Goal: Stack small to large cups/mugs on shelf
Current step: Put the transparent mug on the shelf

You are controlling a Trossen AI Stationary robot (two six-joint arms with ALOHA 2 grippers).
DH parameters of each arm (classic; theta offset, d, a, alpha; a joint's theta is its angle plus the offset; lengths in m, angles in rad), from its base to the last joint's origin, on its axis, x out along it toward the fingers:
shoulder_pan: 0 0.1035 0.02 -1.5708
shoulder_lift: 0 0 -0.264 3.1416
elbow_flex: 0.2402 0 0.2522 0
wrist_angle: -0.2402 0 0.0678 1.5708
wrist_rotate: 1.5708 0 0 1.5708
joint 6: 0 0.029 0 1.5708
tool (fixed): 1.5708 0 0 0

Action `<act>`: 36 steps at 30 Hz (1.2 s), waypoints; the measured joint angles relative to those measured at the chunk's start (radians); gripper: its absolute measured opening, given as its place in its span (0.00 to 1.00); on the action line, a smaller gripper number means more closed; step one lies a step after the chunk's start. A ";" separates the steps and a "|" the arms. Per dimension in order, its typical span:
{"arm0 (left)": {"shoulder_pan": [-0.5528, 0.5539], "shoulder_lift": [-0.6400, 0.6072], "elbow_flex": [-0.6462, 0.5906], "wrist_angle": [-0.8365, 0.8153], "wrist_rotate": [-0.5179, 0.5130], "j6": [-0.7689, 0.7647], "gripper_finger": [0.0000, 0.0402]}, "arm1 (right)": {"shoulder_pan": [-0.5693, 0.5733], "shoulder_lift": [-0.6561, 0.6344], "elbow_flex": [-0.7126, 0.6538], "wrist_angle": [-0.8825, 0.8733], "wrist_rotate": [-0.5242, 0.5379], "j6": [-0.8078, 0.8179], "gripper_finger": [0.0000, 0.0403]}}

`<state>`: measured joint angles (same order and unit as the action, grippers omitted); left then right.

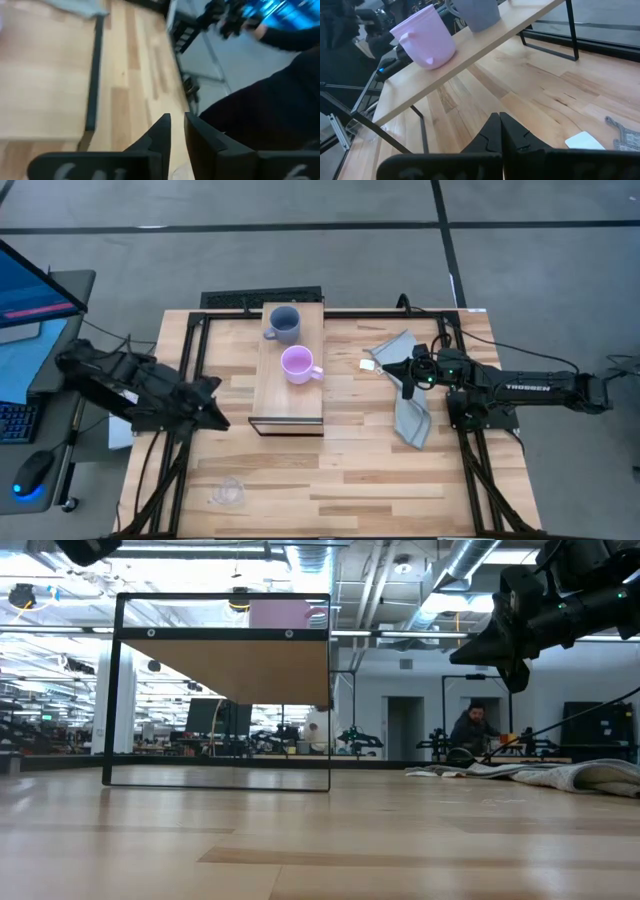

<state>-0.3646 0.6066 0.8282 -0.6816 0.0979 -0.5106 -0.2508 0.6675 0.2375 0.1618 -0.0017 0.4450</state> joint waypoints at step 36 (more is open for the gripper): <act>-0.428 0.454 0.335 -0.238 -0.206 -0.314 0.00 | 0.002 0.000 0.000 -0.008 -0.001 0.026 0.01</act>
<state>-0.7921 1.0607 1.1633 -0.9199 -0.1078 -0.8249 -0.2493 0.6674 0.2375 0.1542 -0.0025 0.4713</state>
